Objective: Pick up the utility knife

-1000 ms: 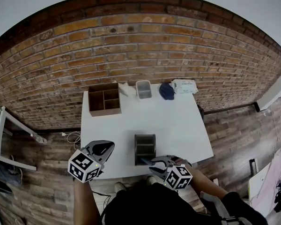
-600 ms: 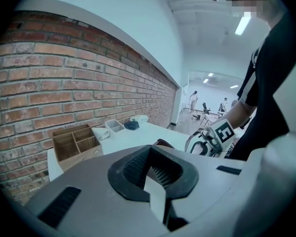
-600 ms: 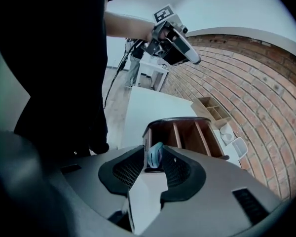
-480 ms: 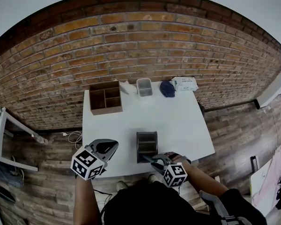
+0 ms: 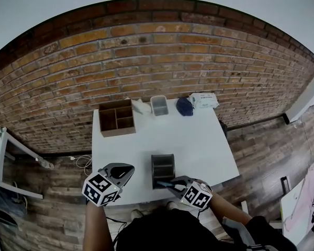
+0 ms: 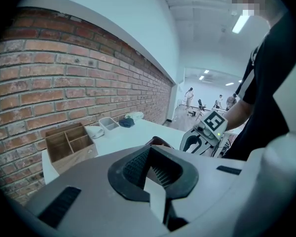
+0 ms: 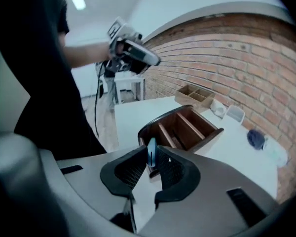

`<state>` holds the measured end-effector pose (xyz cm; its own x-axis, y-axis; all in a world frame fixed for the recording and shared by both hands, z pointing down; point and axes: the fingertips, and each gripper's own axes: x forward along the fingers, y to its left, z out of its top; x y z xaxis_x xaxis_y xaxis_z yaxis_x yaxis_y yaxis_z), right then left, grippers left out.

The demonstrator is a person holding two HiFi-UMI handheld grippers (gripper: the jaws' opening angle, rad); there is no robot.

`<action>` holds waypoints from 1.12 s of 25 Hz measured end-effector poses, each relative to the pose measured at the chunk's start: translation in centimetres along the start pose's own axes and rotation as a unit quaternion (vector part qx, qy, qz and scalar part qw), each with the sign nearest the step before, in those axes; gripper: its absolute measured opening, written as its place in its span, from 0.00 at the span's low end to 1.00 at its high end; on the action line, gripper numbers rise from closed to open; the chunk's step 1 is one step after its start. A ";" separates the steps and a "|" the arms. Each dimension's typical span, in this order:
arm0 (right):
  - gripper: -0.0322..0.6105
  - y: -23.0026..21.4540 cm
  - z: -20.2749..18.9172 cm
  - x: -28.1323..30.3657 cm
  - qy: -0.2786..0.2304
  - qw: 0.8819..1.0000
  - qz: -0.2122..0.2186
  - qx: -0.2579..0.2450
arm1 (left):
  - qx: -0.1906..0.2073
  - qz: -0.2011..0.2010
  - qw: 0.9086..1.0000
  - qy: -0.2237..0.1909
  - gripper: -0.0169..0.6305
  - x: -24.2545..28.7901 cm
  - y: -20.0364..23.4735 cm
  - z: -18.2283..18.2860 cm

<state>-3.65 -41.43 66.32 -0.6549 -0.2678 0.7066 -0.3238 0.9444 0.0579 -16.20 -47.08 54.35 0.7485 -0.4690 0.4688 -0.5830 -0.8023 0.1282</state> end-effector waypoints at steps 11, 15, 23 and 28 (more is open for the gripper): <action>0.16 -4.7 5.0 -7.6 -0.201 0.952 0.004 0.231 | 0.008 -0.015 1.000 0.005 0.01 1.7 -1.4 0.6; 0.15 -6.4 8.0 -11.2 -0.272 0.935 -0.025 0.227 | 0.011 -0.013 1.000 -0.002 0.01 2.3 -2.0 1.2; 0.15 -10.5 12.1 -19.3 -0.346 0.906 -0.223 0.100 | 0.031 0.015 0.996 -0.079 0.01 3.0 -3.4 5.0; 0.15 -12.5 11.1 -21.0 -0.363 0.899 -0.225 0.103 | 0.039 0.041 0.987 -0.149 0.01 3.0 -4.3 8.5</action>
<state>6.57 -49.72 42.87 -0.6747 -0.7381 -0.0054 -0.7377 0.6740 0.0387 -8.74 -48.18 47.77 0.7662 -0.6122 0.1950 -0.6281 -0.7776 0.0267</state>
